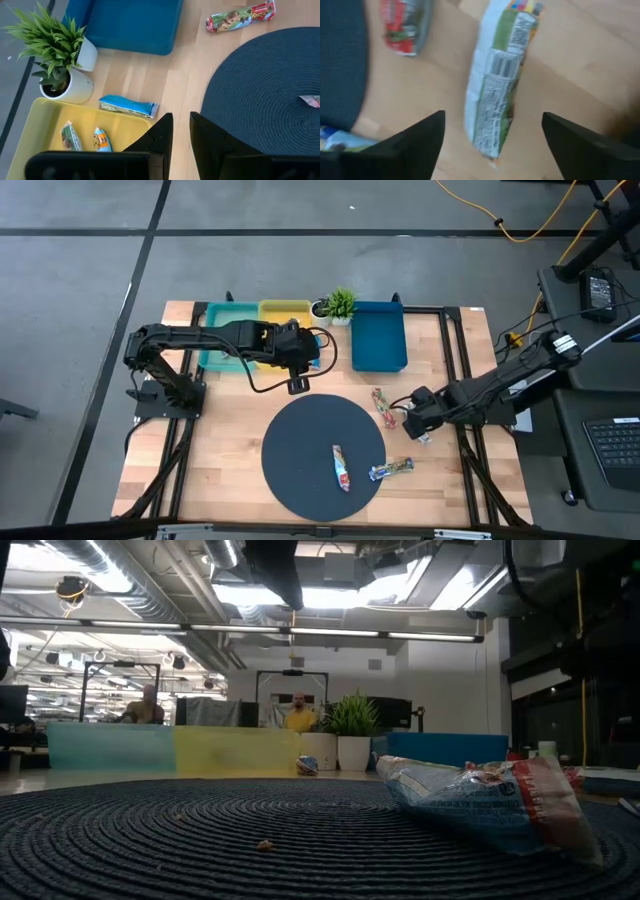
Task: Pick and place Granola Bars by type
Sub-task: Put the green granola bar into the yellow bin
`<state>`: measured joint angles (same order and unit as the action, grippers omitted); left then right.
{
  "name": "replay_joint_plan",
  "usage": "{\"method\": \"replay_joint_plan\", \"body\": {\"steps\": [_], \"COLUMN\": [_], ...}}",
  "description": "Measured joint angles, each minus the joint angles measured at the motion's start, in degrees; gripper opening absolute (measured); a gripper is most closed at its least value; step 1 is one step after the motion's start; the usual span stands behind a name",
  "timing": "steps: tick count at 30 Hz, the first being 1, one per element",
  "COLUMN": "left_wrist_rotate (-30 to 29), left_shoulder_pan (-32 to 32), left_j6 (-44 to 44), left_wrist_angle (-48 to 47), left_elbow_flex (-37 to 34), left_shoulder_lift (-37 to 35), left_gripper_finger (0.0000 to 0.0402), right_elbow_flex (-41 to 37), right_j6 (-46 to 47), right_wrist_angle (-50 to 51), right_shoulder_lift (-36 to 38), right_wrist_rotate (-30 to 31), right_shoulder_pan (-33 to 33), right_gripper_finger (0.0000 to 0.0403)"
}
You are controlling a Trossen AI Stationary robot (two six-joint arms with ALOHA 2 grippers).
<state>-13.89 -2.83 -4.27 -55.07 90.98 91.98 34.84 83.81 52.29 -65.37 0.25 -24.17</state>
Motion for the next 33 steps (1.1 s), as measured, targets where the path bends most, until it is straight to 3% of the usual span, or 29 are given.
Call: {"method": "replay_joint_plan", "body": {"steps": [6, 17, 23, 33], "left_wrist_rotate": [0.0, -0.1, -0.1, -0.1], "left_shoulder_pan": [0.0, 0.0, 0.0, 0.0], "left_j6": [-0.1, -2.7, -4.1, -4.1], "left_wrist_angle": [0.0, 0.1, 0.1, 0.1], "left_elbow_flex": [0.0, 0.0, 0.0, 0.0], "left_shoulder_lift": [0.0, 0.0, 0.0, 0.0], "left_gripper_finger": [0.0058, 0.0058, 0.0058, 0.0058], "right_elbow_flex": [-1.3, -5.2, -6.0, -6.2], "right_j6": [-0.1, -0.1, -0.1, -0.3], "right_wrist_angle": [-2.2, -7.4, -8.1, -11.6], "right_shoulder_lift": [-1.7, -4.2, -4.7, -4.3], "right_wrist_rotate": [-0.3, -0.4, -0.4, -0.4], "right_shoulder_pan": [1.9, 2.0, 2.0, 2.0], "right_gripper_finger": [0.0347, 0.0324, 0.0274, 0.0148]}}
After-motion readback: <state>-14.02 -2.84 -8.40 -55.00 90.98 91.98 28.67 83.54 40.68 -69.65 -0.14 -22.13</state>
